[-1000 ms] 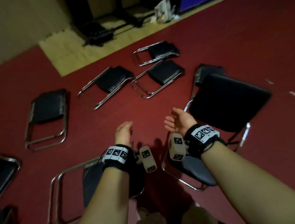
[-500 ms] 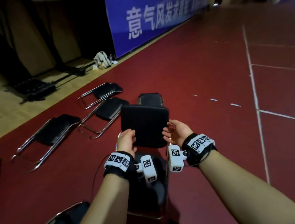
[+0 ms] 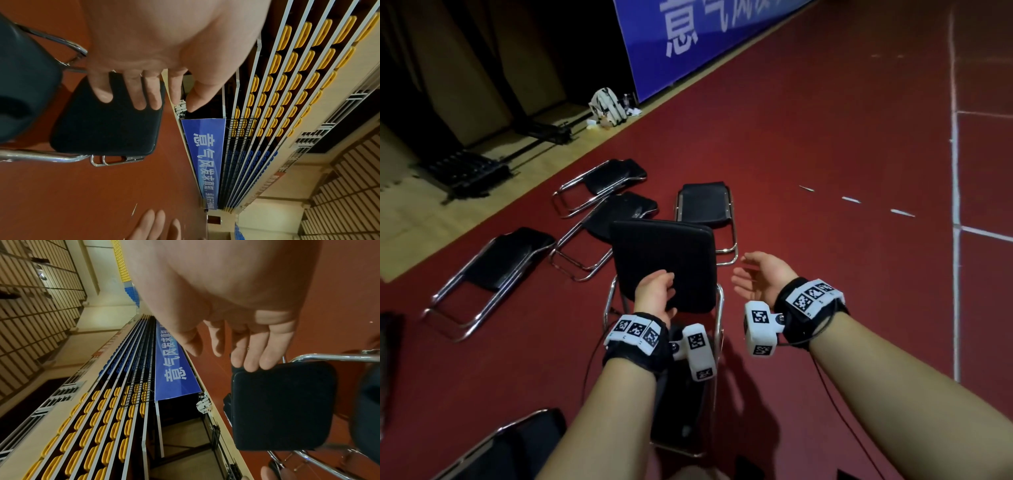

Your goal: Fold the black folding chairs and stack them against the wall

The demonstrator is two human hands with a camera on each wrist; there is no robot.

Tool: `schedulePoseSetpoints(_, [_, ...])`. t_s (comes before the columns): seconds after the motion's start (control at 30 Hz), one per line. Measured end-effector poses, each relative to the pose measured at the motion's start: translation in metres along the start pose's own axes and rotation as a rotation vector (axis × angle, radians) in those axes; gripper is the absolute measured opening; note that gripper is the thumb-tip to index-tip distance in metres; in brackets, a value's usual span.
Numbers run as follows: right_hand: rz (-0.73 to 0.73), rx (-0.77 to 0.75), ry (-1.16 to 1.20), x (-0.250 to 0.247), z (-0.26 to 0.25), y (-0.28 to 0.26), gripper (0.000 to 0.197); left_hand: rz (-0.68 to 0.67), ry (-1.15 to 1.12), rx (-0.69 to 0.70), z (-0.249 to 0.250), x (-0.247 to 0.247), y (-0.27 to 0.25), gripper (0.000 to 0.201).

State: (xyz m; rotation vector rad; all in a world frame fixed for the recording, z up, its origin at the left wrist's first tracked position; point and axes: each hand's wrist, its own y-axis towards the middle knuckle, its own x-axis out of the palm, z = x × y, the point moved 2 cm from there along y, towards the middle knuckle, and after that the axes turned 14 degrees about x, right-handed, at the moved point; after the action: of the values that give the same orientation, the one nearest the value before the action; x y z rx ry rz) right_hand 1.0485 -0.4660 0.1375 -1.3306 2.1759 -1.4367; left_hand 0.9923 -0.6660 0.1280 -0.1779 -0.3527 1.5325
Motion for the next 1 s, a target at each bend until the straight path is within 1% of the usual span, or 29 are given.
schedulePoseSetpoints(0.1, [-0.014,0.008,-0.062,0.013,-0.018,0.017,0.014,0.043,0.002,-0.002,0.004,-0.001,0.023,0.026])
schedulePoseSetpoints(0.27, [-0.014,-0.028,-0.122,0.042,-0.065,0.046,0.013,0.084,-0.024,-0.001,0.018,0.005,0.073,0.021])
schedulePoseSetpoints(0.4, [0.004,-0.015,-0.199,0.071,-0.098,0.070,0.013,0.085,-0.048,-0.030,0.033,0.010,0.107,0.018])
schedulePoseSetpoints(0.5, [0.000,-0.012,-0.286,0.100,-0.115,0.089,0.013,0.120,-0.033,-0.029,0.040,0.002,0.133,0.019])
schedulePoseSetpoints(0.63, [-0.061,0.021,-0.387,0.134,-0.138,0.120,0.012,0.216,-0.041,-0.022,0.041,-0.011,0.165,0.021])
schedulePoseSetpoints(0.77, [-0.091,0.046,-0.542,0.159,-0.165,0.172,0.014,0.359,-0.080,-0.013,0.029,-0.014,0.199,0.025])
schedulePoseSetpoints(0.8, [-0.104,0.060,-0.589,0.167,-0.173,0.189,0.014,0.397,-0.100,-0.009,0.026,-0.013,0.209,0.024])
schedulePoseSetpoints(0.87, [-0.123,0.094,-0.692,0.176,-0.183,0.225,0.012,0.479,-0.135,-0.008,0.019,-0.007,0.224,0.012])
schedulePoseSetpoints(0.9, [-0.132,0.107,-0.739,0.180,-0.187,0.240,0.012,0.507,-0.149,-0.014,0.017,-0.003,0.229,0.011])
schedulePoseSetpoints(0.93, [-0.151,0.122,-0.779,0.184,-0.193,0.254,0.012,0.528,-0.161,-0.027,0.017,0.002,0.234,0.012])
schedulePoseSetpoints(1.0, [-0.181,0.136,-0.867,0.192,-0.206,0.278,0.012,0.584,-0.184,-0.042,0.004,0.013,0.249,0.030])
